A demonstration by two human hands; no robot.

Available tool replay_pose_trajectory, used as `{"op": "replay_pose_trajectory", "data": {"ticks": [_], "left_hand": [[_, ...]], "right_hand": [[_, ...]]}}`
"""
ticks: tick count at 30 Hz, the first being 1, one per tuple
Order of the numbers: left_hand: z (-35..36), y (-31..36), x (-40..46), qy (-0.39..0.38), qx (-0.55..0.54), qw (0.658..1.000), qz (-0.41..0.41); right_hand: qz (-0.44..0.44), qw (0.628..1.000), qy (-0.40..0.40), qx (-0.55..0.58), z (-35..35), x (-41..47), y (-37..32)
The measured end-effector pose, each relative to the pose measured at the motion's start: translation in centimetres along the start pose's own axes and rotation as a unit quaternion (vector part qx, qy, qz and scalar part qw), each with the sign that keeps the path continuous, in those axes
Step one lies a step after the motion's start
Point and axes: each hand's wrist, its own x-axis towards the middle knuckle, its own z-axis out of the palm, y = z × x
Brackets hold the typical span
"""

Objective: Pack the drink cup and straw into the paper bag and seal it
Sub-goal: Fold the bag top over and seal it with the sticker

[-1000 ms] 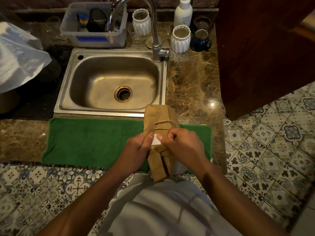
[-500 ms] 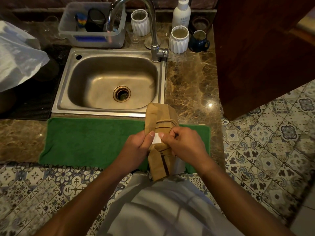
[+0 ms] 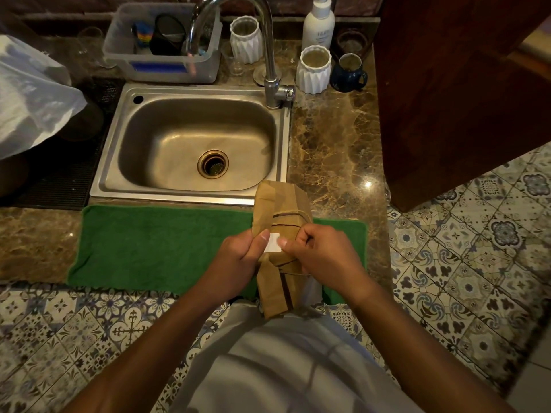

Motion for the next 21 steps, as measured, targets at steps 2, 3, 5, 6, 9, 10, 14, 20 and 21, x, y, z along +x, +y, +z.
{"op": "replay_pose_trajectory", "data": {"ticks": [2,3,5,6,9,10,14,20,21], "left_hand": [[-0.1,0.0,0.1,0.003,0.004,1.000,-0.001],[-0.2,0.0,0.2,0.003,0.009,1.000,0.000],[-0.3,-0.1,0.2,-0.004,0.013,1.000,-0.001],[-0.4,-0.2,0.2,-0.011,0.010,1.000,-0.005],[-0.6,-0.2,0.1,-0.028,0.015,0.999,-0.006],[-0.8,-0.2,0.2,-0.037,0.022,0.999,-0.005],[-2.5,1.0,1.0,-0.148,0.089,0.985,0.023],[-3.5,3.9,2.7,-0.220,0.332,0.901,0.173],[-3.7,4.3,2.9,-0.224,0.348,0.891,0.185]], "right_hand": [[0.001,1.000,-0.020,0.006,0.1,-0.1,0.0],[-0.004,1.000,-0.024,0.011,0.2,-0.1,0.1],[-0.009,0.999,-0.028,0.035,0.2,0.0,0.5],[-0.011,0.998,-0.034,0.046,0.0,0.0,0.6],[-0.017,0.997,-0.051,0.059,-0.5,-0.1,0.5],[-0.024,0.996,-0.052,0.064,-0.7,-0.4,0.2],[-0.148,0.979,0.050,0.128,-3.4,-1.9,-2.0],[-0.345,0.931,0.082,-0.082,-6.5,-0.1,-5.7],[-0.335,0.934,0.045,-0.114,-6.5,0.2,-5.7]]}}
